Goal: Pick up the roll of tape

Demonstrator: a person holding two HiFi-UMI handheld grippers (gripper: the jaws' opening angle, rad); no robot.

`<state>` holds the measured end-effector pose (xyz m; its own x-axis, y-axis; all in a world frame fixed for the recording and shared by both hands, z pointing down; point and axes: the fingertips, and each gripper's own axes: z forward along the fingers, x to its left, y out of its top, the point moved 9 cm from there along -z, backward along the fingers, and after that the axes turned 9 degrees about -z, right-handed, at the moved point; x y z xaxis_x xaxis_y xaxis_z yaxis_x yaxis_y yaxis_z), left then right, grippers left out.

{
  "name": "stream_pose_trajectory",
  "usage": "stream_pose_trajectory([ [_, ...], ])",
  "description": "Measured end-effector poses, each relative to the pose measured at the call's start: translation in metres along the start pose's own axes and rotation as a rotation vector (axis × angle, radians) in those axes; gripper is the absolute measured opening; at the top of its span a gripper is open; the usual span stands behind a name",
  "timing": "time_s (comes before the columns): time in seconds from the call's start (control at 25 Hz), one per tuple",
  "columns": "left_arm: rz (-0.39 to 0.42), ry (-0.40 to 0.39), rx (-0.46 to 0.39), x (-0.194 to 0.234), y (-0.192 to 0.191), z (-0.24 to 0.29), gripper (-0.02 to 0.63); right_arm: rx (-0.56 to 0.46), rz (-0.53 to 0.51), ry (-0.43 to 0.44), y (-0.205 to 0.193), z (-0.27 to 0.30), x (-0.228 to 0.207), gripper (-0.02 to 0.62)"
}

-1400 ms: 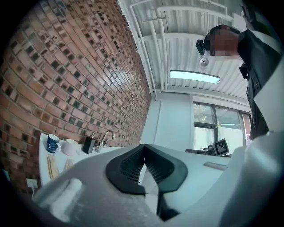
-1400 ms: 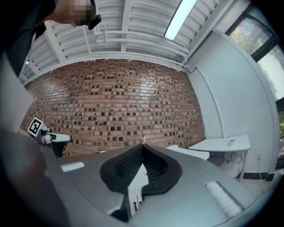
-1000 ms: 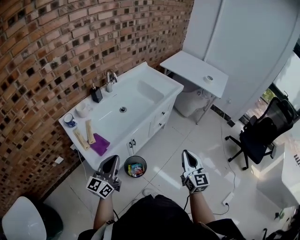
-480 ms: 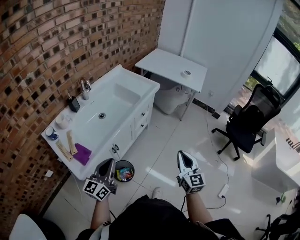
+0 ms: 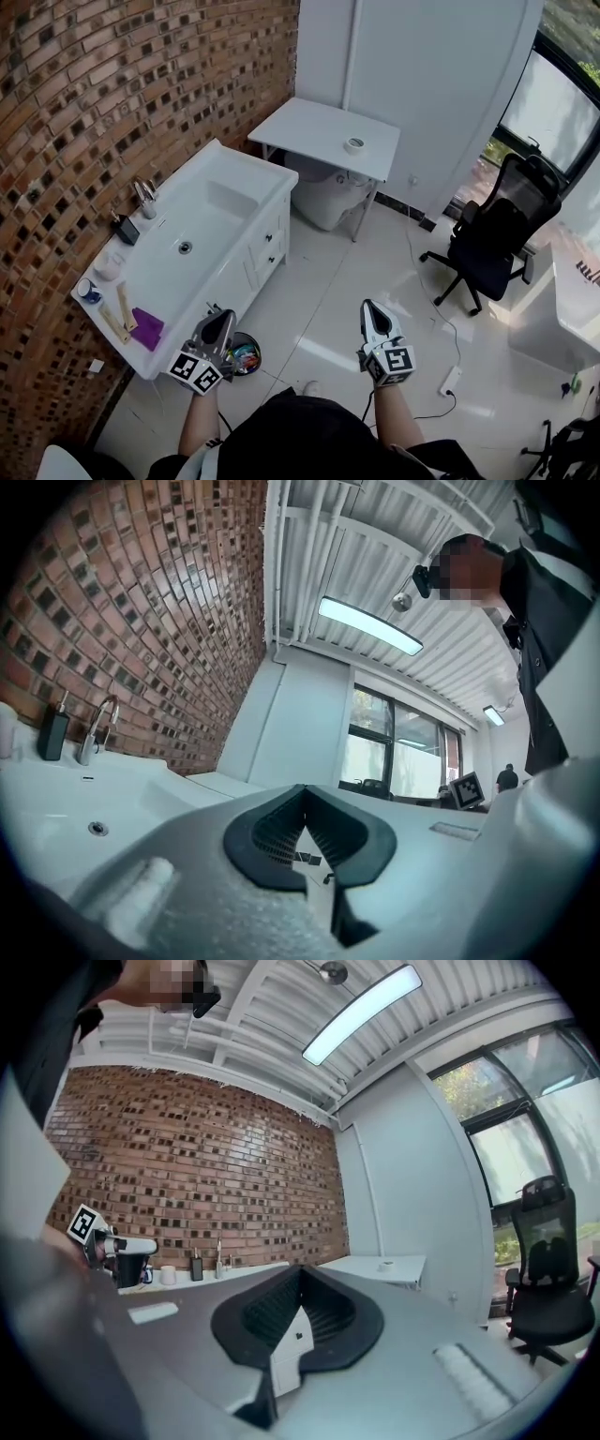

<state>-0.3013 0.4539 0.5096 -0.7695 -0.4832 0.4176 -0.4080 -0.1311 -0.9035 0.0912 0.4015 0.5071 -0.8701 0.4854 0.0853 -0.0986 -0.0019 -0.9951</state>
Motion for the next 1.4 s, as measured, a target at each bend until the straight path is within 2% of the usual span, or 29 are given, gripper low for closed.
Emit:
stream_pose_trajectory([
  [0.2, -0.006, 0.022, -0.006, -0.003, -0.008, 0.030, 0.002, -0.004, 0.004, -0.021, -0.005, 0.004, -0.031, 0.005],
  [0.44, -0.007, 0.004, 0.043, -0.008, -0.025, 0.074, 0.002, 0.022, 0.010, -0.052, -0.022, -0.008, -0.075, 0.005],
  [0.68, -0.131, -0.023, 0.006, -0.017, -0.042, 0.113, 0.002, 0.013, 0.055, -0.083, -0.024, -0.018, -0.100, 0.005],
  [0.92, -0.079, -0.068, 0.076, -0.016, -0.045, 0.149, 0.002, -0.020, 0.064, -0.069, -0.032, -0.015, -0.115, 0.005],
  [1.2, -0.111, -0.138, 0.098, 0.005, -0.054, 0.213, 0.002, -0.008, 0.054, -0.157, -0.032, 0.010, -0.146, 0.005],
  [1.4, -0.096, -0.157, 0.099, 0.031, -0.039, 0.264, 0.002, 0.012, 0.050, -0.181, -0.031, 0.055, -0.168, 0.005],
])
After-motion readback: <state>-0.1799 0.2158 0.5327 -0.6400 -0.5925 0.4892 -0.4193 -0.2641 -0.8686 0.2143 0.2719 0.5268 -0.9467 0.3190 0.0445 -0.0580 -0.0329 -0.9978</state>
